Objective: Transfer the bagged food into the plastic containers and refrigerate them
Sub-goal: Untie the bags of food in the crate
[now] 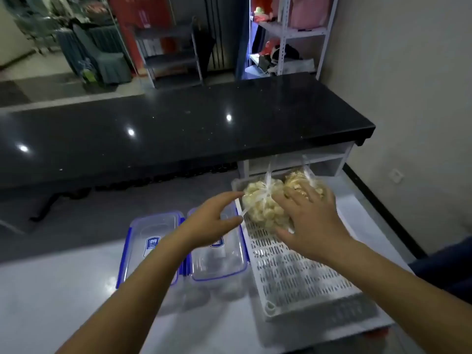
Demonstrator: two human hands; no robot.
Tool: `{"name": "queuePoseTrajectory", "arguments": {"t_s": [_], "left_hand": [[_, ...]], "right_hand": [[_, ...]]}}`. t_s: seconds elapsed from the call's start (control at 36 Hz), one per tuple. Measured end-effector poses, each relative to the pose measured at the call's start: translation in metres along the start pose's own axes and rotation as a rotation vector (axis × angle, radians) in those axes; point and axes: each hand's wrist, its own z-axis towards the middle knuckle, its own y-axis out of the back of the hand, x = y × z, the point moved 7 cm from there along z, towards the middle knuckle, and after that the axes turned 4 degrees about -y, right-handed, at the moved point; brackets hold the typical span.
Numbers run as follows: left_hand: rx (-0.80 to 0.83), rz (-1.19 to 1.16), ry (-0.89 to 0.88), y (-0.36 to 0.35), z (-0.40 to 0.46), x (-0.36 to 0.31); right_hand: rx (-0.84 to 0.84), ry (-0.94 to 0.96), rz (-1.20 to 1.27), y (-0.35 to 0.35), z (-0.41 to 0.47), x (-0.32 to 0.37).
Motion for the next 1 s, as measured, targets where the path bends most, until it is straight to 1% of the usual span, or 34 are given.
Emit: {"name": "queuePoseTrajectory", "arguments": {"t_s": [0.08, 0.14, 0.25, 0.31, 0.36, 0.42, 0.58, 0.67, 0.78, 0.86, 1.0], "left_hand": [[0.028, 0.022, -0.037, 0.000, 0.030, -0.011], [0.085, 0.124, -0.070, -0.006, 0.051, -0.014], [0.226, 0.419, -0.047, -0.022, 0.085, 0.001], [0.270, 0.494, -0.021, -0.027, 0.096, 0.009], [0.296, 0.520, -0.017, -0.032, 0.105, 0.012], [0.299, 0.530, -0.022, -0.036, 0.114, 0.013], [0.364, 0.546, -0.038, -0.052, 0.128, 0.020], [0.341, 0.537, -0.063, -0.056, 0.129, 0.021], [0.296, 0.450, -0.106, -0.056, 0.124, 0.018], [0.246, 0.377, -0.106, -0.053, 0.115, 0.015], [0.237, 0.305, -0.089, -0.064, 0.091, 0.012]], "right_hand": [[0.030, -0.057, -0.036, -0.015, 0.020, -0.004], [0.049, -0.065, -0.026, -0.028, 0.031, -0.002], [0.040, -0.086, -0.080, -0.045, 0.046, -0.001], [0.056, -0.092, -0.110, -0.053, 0.050, 0.003], [0.078, -0.092, -0.141, -0.060, 0.053, 0.006], [0.093, -0.095, -0.179, -0.066, 0.057, 0.007], [0.115, -0.116, -0.188, -0.086, 0.061, 0.010], [0.109, -0.123, -0.171, -0.089, 0.058, 0.012], [0.060, -0.095, -0.048, -0.085, 0.050, 0.013], [-0.018, -0.085, 0.039, -0.077, 0.040, 0.008], [-0.037, -0.063, 0.246, -0.078, 0.011, 0.001]]}}
